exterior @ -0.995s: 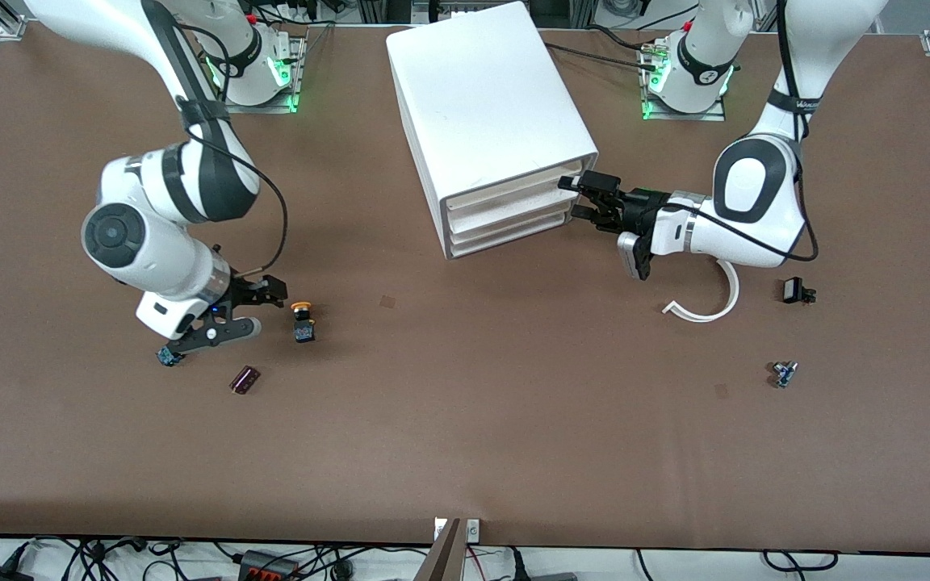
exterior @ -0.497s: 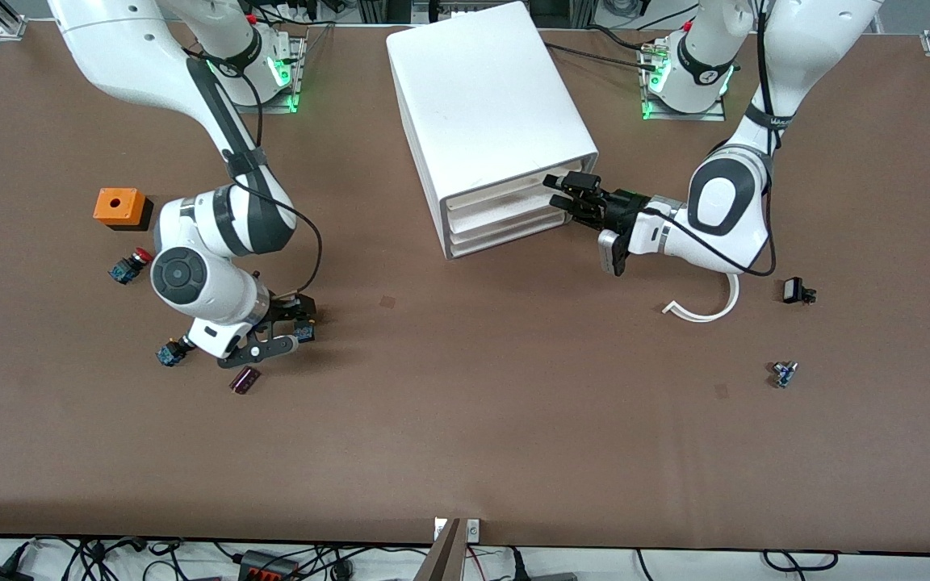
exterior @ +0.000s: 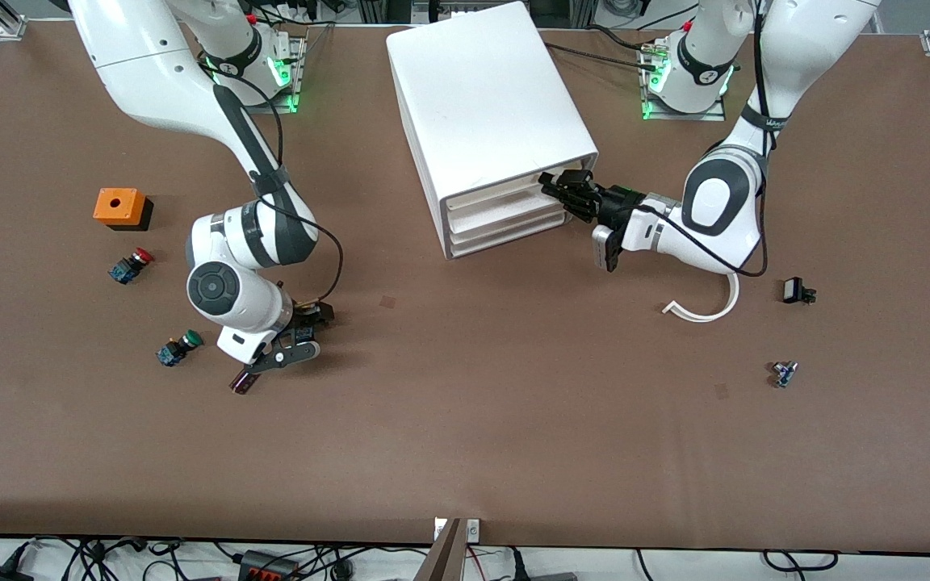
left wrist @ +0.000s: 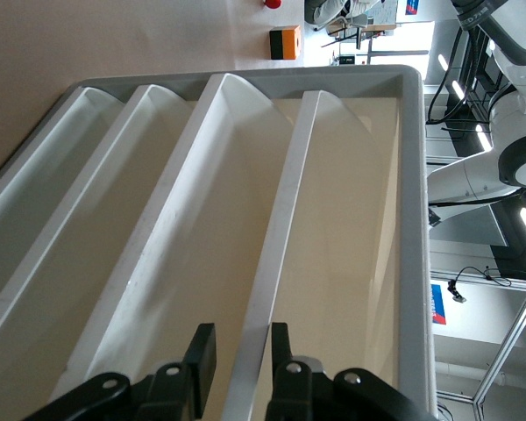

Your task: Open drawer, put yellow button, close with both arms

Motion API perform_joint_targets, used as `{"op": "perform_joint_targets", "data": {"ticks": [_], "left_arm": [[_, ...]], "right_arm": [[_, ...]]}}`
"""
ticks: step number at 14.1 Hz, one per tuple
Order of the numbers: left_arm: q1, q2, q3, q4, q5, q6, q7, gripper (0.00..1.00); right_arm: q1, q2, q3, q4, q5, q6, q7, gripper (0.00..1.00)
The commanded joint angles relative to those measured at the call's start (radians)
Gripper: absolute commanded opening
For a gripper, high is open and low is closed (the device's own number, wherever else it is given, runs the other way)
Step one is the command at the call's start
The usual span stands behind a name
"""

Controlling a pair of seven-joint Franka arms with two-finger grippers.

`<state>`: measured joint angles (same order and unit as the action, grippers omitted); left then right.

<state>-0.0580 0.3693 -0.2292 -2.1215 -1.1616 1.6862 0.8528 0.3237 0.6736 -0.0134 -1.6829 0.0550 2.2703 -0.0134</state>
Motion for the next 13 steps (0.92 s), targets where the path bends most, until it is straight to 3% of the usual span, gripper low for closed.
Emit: {"op": "perform_joint_targets", "data": {"ticks": [1, 4, 7, 8, 9, 11, 12, 13], "left_arm": [[0.003, 0.000, -0.004, 0.005, -0.027, -0.014, 0.023, 0.20], [0.003, -0.001, -0.005, 0.006, -0.027, -0.016, 0.023, 0.04], [0.013, 0.002, -0.004, 0.026, -0.024, -0.019, 0.025, 0.01], [0.015, 0.005, -0.002, 0.047, -0.021, -0.019, 0.022, 0.01], [0.017, 0.011, 0.001, 0.066, -0.017, -0.016, 0.022, 0.01], [0.032, 0.058, 0.005, 0.118, -0.012, -0.016, 0.022, 0.01], [0.035, 0.078, 0.008, 0.139, -0.010, -0.016, 0.022, 0.01], [0.037, 0.101, 0.008, 0.162, -0.010, -0.014, 0.022, 0.01]], "right_arm": [[0.017, 0.017, -0.005, 0.016, 0.011, -0.005, 0.012, 1.00], [0.009, 0.024, -0.007, 0.009, 0.009, -0.008, 0.004, 0.87], [0.008, 0.032, -0.008, 0.009, 0.009, -0.008, -0.003, 0.79], [0.005, 0.032, -0.008, 0.009, 0.009, -0.008, -0.006, 0.72], [0.002, 0.032, -0.008, 0.009, 0.009, -0.008, -0.007, 0.61], [-0.001, 0.029, -0.008, 0.015, 0.008, -0.008, -0.010, 0.17], [-0.002, 0.026, -0.011, 0.020, 0.008, -0.014, -0.011, 0.06], [-0.002, 0.023, -0.011, 0.022, 0.008, -0.020, -0.010, 0.01]]}}
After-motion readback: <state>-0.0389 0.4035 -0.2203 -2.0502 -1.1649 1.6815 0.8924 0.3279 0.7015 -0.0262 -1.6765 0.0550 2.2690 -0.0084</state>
